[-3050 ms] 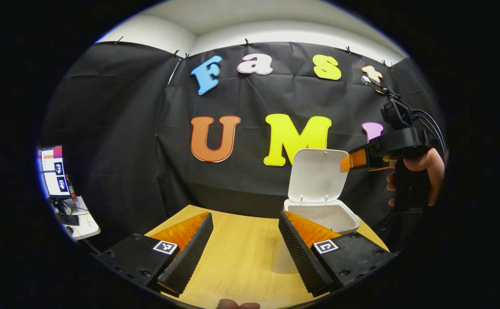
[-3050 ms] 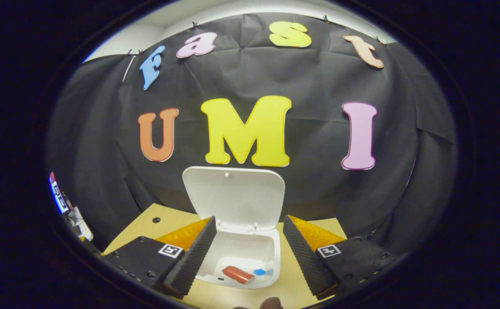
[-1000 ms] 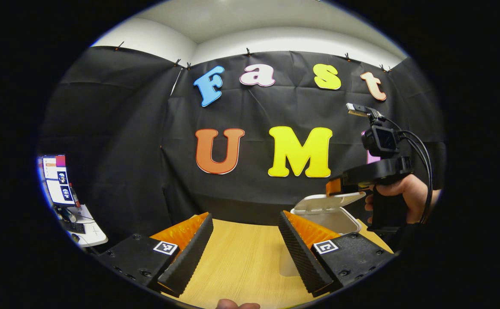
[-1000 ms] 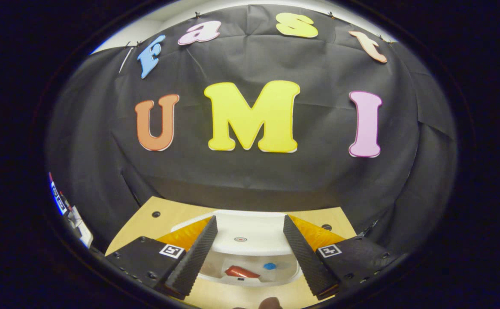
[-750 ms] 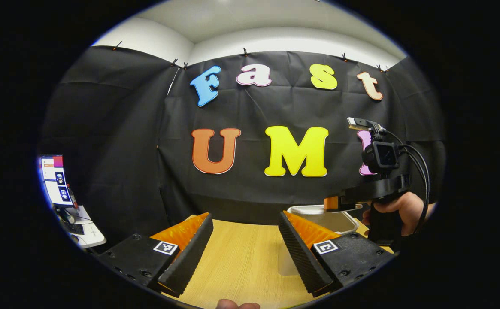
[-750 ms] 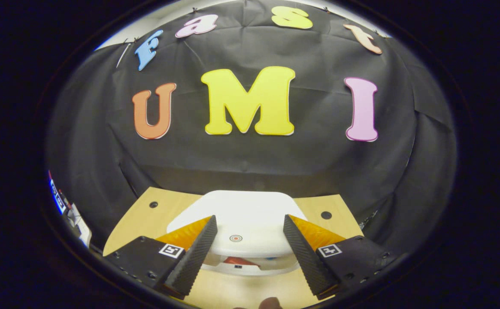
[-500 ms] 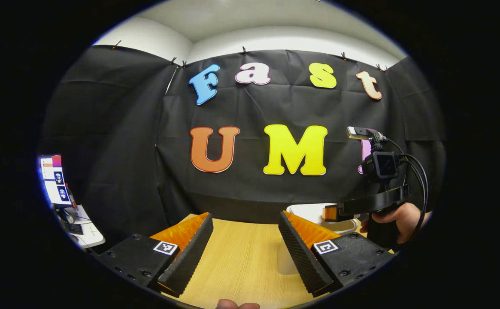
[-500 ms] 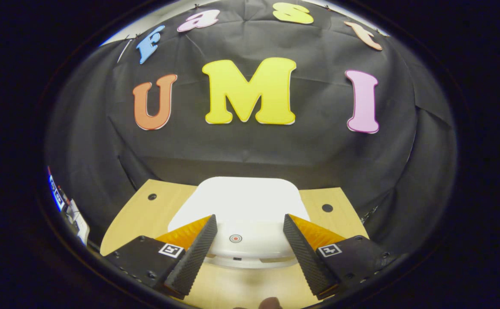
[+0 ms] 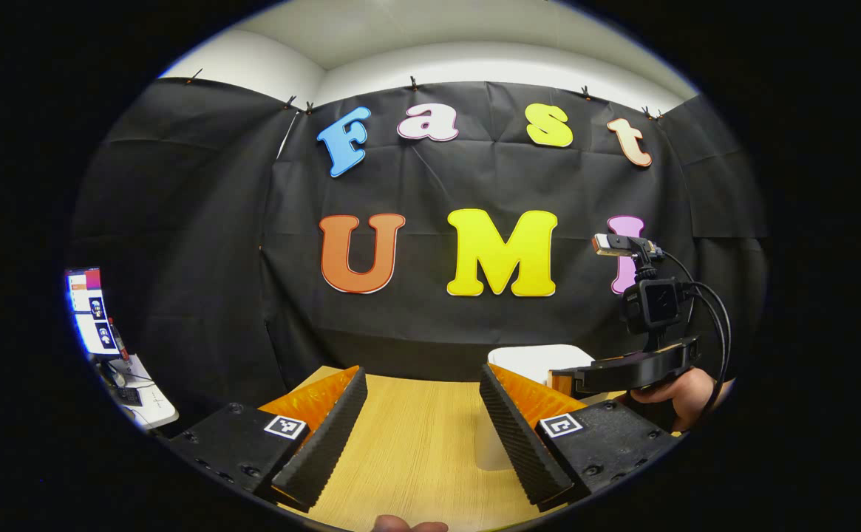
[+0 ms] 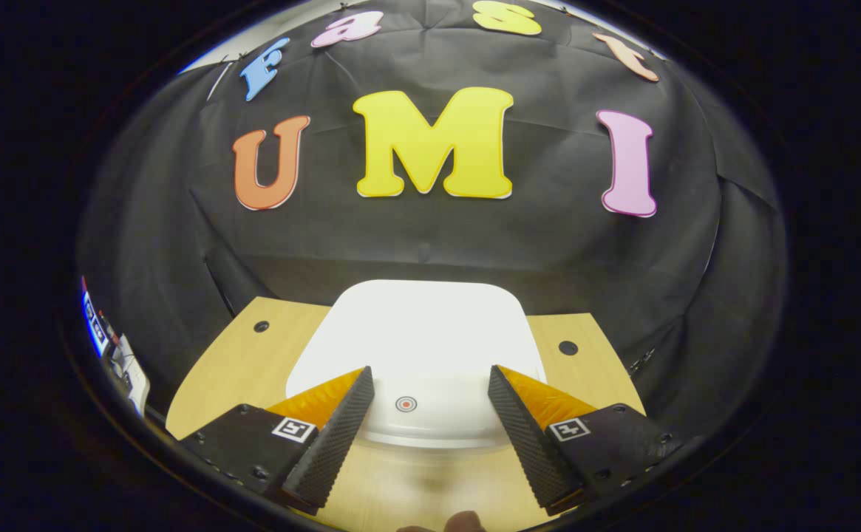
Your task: Press the lid of the desktop garbage bin to open it, pick up the crumpled paper on the desktop and throw it into the bin, then pick up the pop can on the desktop and drop it into the bin, and finally close the garbage bin lid.
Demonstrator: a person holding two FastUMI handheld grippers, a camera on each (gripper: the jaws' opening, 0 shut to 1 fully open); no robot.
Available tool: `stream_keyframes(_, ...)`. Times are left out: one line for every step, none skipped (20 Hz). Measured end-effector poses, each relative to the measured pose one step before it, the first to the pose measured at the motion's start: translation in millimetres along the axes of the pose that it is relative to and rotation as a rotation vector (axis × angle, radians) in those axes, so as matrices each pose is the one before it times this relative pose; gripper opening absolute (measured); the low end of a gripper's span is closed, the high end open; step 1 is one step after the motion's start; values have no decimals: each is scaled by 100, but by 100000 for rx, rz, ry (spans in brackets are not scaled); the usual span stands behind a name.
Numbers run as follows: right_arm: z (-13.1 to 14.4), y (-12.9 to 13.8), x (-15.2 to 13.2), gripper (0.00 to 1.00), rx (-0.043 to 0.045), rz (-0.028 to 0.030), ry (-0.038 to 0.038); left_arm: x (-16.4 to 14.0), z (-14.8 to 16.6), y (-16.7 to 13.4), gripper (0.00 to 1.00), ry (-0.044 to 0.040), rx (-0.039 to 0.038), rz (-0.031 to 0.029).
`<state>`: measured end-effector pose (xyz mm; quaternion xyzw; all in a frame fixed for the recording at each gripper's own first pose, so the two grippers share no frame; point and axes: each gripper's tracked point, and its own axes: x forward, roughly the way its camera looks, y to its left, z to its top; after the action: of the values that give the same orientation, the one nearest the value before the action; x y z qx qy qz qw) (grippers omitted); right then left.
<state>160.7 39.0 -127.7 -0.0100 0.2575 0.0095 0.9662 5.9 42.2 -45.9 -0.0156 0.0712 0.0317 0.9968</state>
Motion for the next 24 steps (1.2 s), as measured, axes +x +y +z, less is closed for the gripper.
stream_keyframes(-383, 28, 38, 99, -683, 379, 64, -35, 53, -191, 99, -122, -393, -524)
stream_keyframes(-310, 20, 104, 97, 183, 320, -306, 97, -53, -364, 98, 241, -336, -989)
stream_keyframes(-369, -6, 168, 100, -872, 408, -1087, -13, -61, -255, 98, 368, -85, -784)
stream_keyframes(-503, 15, -106, 98, 27, 104, 1236, -49, 42, -216, 98, -185, -279, -741)
stream_keyframes(370, 2, 21, 99, -1180, -26, -2730, 38, 126, -185, 98, -461, -643, -606)
stream_keyframes(-432, -29, 25, 100, -721, -157, 462, -33, 61, -276, 98, -258, -690, -758)
stream_keyframes(405, -77, -152, 100, 1186, -298, -3897, -34, 52, -343, 98, 40, -516, -939)
stream_keyframes(-166, -104, 117, 99, 368, -78, -741, 7, 150, -251, 99, -221, -138, -1069)
stream_keyframes(624, 78, 120, 100, 390, -327, -2983, -84, 179, -53, 98, -444, 466, -455)
stream_keyframes(225, -17, -90, 99, 124, -194, -2028, -56, 392, -43, 98, -927, 395, -245)
stream_keyframes(447, -70, -105, 97, -23, -456, -2841, -29, 319, -168, 98, -570, 158, -530)
stream_keyframes(150, -142, -313, 96, -1999, -462, -1545, 87, 397, 37, 98, -606, 393, -374)
stream_keyframes(289, 248, -483, 97, -1351, 1266, -961, 68, 275, 285, 98, -542, 629, 148)
stream_keyframes(592, 95, -754, 96, -464, 1019, -2363, 189, 508, 141, 98, -852, 199, 136)
stream_keyframes(864, -461, -980, 96, 214, -131, -3201, 97, 279, -75, 98, -434, -115, -42)
stream_keyframes(633, -990, -831, 96, 465, -1398, -2857, 169, 443, 52, 98, -538, -83, 36)
stream_keyframes(574, -1016, -954, 98, 869, -1654, -2141, 378, 450, 52, 98, -858, 253, -8)
stream_keyframes(440, -1005, -1007, 98, 1351, -1161, -1866, 304, 461, -75, 98, -921, 524, -50)
stream_keyframes(462, -1287, -624, 95, 1222, -1391, -1742, 147, 408, -115, 99, -969, 930, 55)
stream_keyframes(612, -1330, -1081, 98, 654, -1381, -2045, 208, 383, -125, 98, -819, 567, -135)
stream_keyframes(669, -1437, -1034, 96, -451, -2076, -2098, 335, 224, -223, 98, -415, -42, -446)
stream_keyframes(668, -1474, -935, 95, -894, -2197, -2058, 275, 82, -415, 98, 236, -788, -760)
stream_keyframes(946, -1146, -1003, 95, -346, -1543, -2484, 148, -110, -592, 98, 557, -1106, -1009)
stream_keyframes(871, -859, -987, 97, -75, -1244, -2215, 204, 116, -540, 98, 361, -1175, -717)
